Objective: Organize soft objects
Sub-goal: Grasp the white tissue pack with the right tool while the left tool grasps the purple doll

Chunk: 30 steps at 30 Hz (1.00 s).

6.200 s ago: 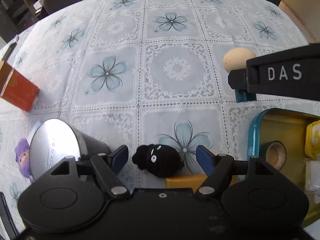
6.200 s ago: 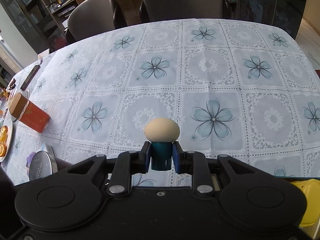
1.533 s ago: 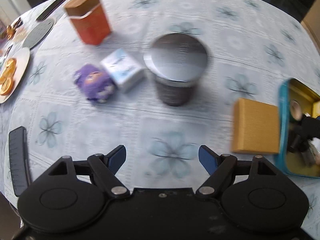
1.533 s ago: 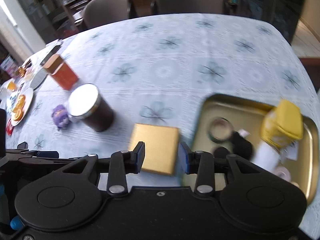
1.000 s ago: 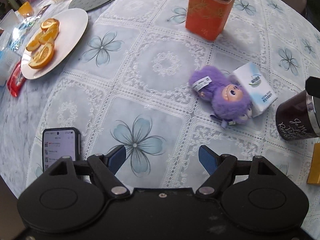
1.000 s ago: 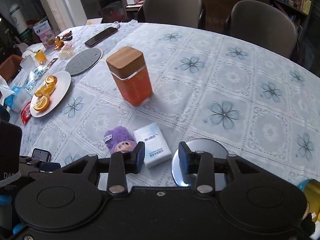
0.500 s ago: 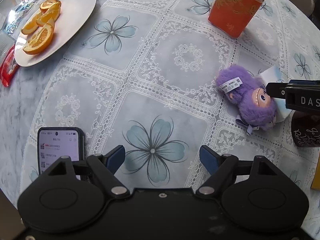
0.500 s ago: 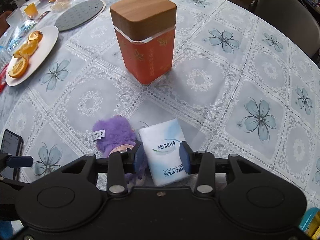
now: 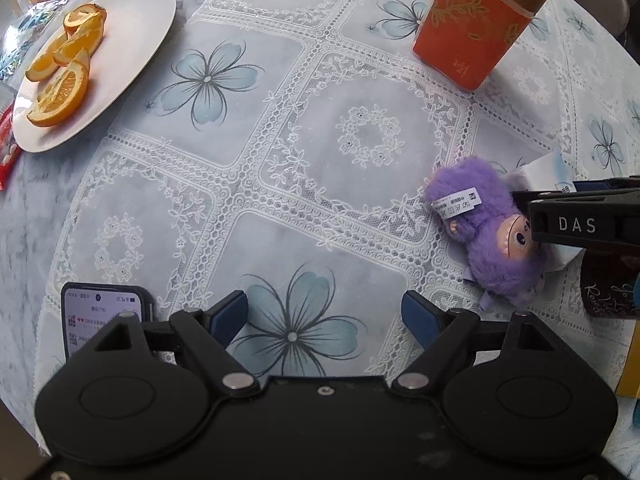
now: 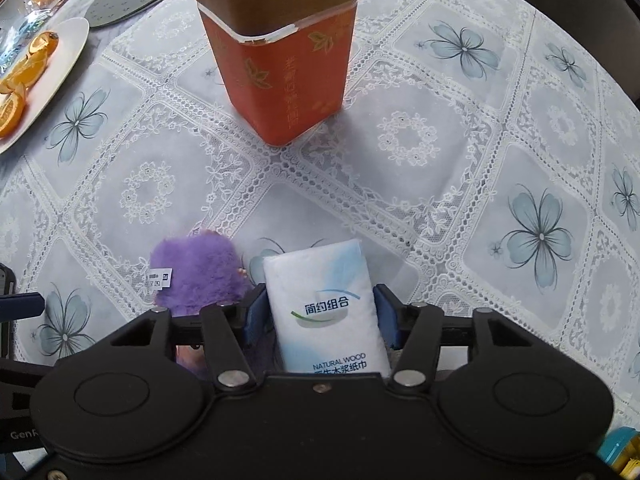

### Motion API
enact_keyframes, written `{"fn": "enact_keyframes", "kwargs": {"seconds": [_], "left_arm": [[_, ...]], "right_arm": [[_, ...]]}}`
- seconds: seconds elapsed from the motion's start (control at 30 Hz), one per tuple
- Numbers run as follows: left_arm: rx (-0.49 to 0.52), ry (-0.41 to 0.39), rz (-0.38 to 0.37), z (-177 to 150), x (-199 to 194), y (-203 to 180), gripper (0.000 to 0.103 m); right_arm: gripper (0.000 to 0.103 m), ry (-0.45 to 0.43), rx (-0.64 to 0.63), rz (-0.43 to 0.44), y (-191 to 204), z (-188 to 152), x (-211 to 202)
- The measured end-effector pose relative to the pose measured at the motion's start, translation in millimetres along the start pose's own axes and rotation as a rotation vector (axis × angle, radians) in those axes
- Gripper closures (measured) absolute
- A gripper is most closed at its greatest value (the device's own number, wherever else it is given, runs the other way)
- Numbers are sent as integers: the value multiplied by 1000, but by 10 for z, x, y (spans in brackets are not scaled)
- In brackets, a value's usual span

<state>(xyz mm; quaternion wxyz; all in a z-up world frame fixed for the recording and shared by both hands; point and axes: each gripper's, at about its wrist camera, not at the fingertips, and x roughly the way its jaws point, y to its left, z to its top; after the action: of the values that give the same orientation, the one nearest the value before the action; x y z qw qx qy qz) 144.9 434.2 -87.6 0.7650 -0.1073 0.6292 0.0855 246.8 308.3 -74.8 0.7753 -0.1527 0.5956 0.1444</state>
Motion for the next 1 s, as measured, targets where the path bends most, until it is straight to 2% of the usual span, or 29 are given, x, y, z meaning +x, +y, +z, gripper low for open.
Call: {"fn": "enact_keyframes", "kwargs": {"seconds": [0.1, 0.2, 0.43, 0.73, 0.9, 1.0], "left_arm": [[-7, -17, -38, 86, -58, -81, 19], [0, -39, -75, 175, -113, -217, 13], [28, -67, -118, 346, -58, -620, 4], [66, -9, -81, 435, 255, -964, 2], [101, -31, -4, 456, 337, -1097, 9], [96, -43, 10, 464, 306, -1091, 22]], "right_arm": [[50, -39, 39, -3, -68, -2, -96], [50, -106, 104, 24, -195, 1, -308], [50, -220, 242, 65, -473, -12, -738], [50, -245, 297, 66, -597, -167, -864], [50, -267, 308, 59, -593, -196, -927], [50, -282, 314, 60, -607, -209, -968]]}}
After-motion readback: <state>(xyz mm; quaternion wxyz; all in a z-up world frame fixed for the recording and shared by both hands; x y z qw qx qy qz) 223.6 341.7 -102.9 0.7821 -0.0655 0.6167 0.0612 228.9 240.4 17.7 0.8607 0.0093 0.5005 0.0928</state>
